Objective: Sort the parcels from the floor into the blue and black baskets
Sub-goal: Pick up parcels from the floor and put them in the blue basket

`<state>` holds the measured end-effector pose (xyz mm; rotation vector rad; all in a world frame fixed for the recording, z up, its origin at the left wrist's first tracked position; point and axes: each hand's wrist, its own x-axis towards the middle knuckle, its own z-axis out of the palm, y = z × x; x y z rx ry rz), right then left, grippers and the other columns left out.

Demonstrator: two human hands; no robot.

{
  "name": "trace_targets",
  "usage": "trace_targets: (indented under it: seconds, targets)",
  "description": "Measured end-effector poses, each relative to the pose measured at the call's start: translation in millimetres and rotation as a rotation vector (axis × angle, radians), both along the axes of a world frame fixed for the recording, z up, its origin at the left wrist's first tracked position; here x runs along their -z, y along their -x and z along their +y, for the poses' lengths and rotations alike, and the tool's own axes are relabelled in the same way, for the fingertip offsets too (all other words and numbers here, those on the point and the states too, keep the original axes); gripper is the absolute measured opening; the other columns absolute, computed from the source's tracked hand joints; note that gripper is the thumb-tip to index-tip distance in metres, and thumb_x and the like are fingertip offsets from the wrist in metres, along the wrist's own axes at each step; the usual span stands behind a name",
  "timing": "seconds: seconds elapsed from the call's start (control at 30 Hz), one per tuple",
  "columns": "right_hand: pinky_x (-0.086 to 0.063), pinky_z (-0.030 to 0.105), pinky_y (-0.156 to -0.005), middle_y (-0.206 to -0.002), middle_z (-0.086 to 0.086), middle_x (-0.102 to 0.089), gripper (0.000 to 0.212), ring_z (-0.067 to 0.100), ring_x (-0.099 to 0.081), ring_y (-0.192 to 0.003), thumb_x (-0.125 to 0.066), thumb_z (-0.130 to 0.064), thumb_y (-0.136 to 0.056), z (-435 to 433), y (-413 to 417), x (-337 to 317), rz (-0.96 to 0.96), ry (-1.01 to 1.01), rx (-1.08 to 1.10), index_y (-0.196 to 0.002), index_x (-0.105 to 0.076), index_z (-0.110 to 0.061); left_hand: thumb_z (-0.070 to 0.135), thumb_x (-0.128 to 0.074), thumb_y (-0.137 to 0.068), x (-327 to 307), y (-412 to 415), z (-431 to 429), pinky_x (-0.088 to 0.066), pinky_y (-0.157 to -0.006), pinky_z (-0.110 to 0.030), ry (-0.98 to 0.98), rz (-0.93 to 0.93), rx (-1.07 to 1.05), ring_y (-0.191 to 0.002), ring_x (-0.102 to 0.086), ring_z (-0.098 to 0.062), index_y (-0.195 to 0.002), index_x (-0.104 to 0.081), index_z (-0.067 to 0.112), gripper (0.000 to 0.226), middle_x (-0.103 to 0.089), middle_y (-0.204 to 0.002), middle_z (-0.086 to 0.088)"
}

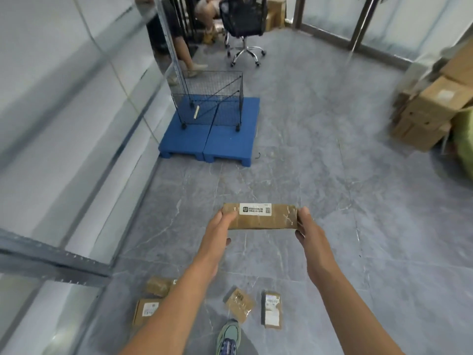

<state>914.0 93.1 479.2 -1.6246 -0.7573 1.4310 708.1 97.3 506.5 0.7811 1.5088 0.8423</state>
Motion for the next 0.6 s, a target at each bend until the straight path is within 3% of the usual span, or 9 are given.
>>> trace_targets:
  seconds: [0.07,0.23,0.3,0.4,0.47,0.53,0.6]
  targets:
    - [-0.034,0.046,-0.123,-0.145,-0.003,-0.061,0.059,0.014,-0.054,-0.134,-0.041,-0.071,-0.102,2,-5,-26,-0.023,-0.034,-0.029,-0.136,-0.066,-0.030,0.040,-0.049,-0.108,-32,-4,-11,-0.044,-0.106,-0.035,-0.039,0.002,-0.038,-0.109,-0.052,0.008,-0.108,-0.064,0.044,0.016,-0.061,-0.112,0.027]
    - [-0.034,0.046,-0.123,-0.146,-0.002,-0.059,0.065,0.016,-0.054,-0.134,-0.039,-0.071,-0.103,-2,-8,-88,-0.038,-0.141,-0.126,-0.144,-0.062,-0.026,0.042,-0.047,-0.107,-92,-6,-44,-0.046,-0.110,-0.042,-0.131,0.040,-0.112,-0.118,-0.054,-0.002,-0.125,-0.066,0.037,0.026,-0.065,-0.124,0.014]
    - [-0.033,0.049,-0.124,-0.148,-0.001,-0.058,0.064,0.016,-0.053,-0.136,-0.038,-0.068,-0.104,-6,-3,-109,-0.033,-0.179,-0.180,-0.146,-0.061,-0.025,0.041,-0.048,-0.107,-111,-3,-60,-0.047,-0.110,-0.042,-0.157,0.048,-0.150,-0.118,-0.056,-0.003,-0.122,-0.068,0.037,0.025,-0.066,-0.123,0.012]
    - [-0.034,0.044,-0.124,-0.142,-0.004,-0.062,0.049,0.016,-0.053,-0.135,-0.035,-0.061,-0.108,-15,10,-138,0.003,-0.242,-0.270,-0.129,-0.069,-0.032,0.045,-0.051,-0.105,-135,7,-84,-0.048,-0.109,-0.041,-0.191,0.069,-0.239,-0.118,-0.058,-0.007,-0.114,-0.069,0.040,0.021,-0.067,-0.122,0.010]
    - [-0.035,0.043,-0.123,-0.133,-0.006,-0.065,0.041,0.016,-0.055,-0.131,-0.036,-0.058,-0.109,-21,24,-155,0.020,-0.268,-0.317,-0.115,-0.070,-0.036,0.057,-0.054,-0.097,-149,17,-102,-0.048,-0.111,-0.043,-0.204,0.097,-0.280,-0.120,-0.059,-0.011,-0.125,-0.068,0.038,0.036,-0.068,-0.123,0.009]
    - [-0.034,0.045,-0.124,-0.134,-0.006,-0.065,0.044,0.014,-0.055,-0.131,-0.036,-0.059,-0.109,-27,40,-165,0.021,-0.289,-0.371,-0.121,-0.070,-0.034,0.069,-0.054,-0.082,-157,28,-121,-0.047,-0.112,-0.046,-0.206,0.118,-0.314,-0.124,-0.060,-0.016,-0.136,-0.064,0.037,0.063,-0.069,-0.128,0.006]
    - [-0.036,0.046,-0.123,-0.132,-0.007,-0.067,0.047,0.012,-0.057,-0.130,-0.037,-0.060,-0.108,-33,57,-173,0.026,-0.321,-0.425,-0.125,-0.071,-0.032,0.068,-0.053,-0.085,-163,41,-139,-0.047,-0.111,-0.046,-0.216,0.115,-0.358,-0.123,-0.061,-0.018,-0.129,-0.066,0.042,0.053,-0.070,-0.127,0.007]
